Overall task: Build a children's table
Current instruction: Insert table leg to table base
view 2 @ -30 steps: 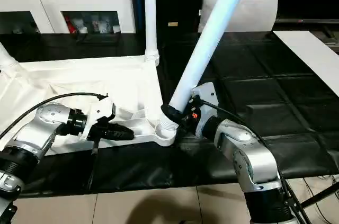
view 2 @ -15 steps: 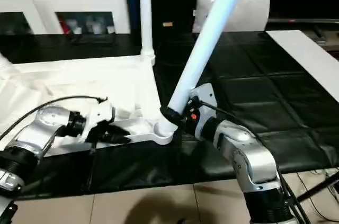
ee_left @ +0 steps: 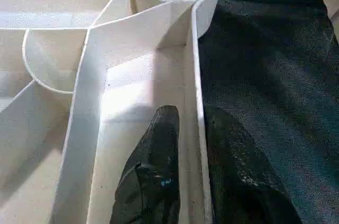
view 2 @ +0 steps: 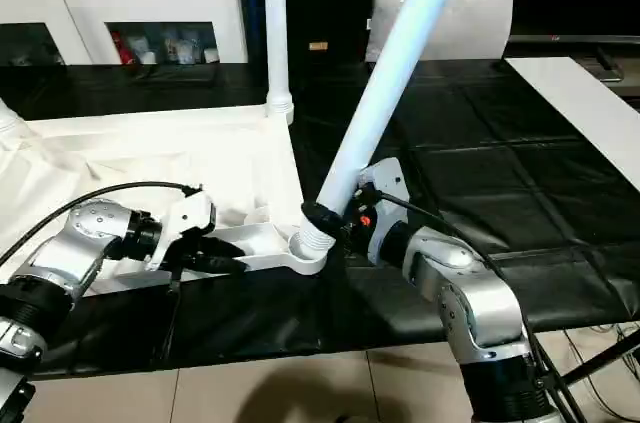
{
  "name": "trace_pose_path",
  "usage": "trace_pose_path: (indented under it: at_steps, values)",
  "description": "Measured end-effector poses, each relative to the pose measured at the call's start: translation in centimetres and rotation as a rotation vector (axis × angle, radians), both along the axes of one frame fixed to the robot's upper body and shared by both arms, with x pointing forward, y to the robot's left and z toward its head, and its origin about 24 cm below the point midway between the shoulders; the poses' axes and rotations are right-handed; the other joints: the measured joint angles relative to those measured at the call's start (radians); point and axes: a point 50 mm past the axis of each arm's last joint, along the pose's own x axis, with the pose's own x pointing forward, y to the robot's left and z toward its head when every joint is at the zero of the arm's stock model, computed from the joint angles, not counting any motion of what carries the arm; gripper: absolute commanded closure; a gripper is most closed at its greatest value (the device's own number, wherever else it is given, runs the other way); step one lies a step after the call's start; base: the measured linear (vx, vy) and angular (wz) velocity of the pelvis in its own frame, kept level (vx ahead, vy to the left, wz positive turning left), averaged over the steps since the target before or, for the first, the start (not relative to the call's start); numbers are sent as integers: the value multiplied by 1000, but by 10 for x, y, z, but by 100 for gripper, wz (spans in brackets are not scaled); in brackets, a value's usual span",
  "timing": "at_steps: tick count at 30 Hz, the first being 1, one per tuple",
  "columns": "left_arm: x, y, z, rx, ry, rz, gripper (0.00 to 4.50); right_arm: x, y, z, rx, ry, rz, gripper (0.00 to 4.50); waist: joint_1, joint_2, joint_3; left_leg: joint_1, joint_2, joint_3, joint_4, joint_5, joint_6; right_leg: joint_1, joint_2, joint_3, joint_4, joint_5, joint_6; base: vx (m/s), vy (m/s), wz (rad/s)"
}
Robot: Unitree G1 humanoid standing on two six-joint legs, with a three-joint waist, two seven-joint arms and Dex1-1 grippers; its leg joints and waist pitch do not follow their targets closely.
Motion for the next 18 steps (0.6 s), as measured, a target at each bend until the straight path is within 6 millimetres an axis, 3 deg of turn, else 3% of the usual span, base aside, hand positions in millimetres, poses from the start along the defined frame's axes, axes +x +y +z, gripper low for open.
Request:
trace_pose_path:
  at_steps: [8, 18]
  values:
    - [-1, 0, -1, -11, -8, -9, 448, -1, 0, -1, -5, 10, 11, 257, 0, 0, 0, 0, 0, 0, 0, 0, 0, 0, 0, 0, 0, 0, 0, 0, 0, 0]
    - [-5, -8, -2, -34, -59, -44, 450, 0, 9, -1, -87, 56, 108, 257, 7, 1, 0, 0, 0, 0, -1, 0, 0, 0, 0, 2, 0, 0, 0, 0, 0, 0]
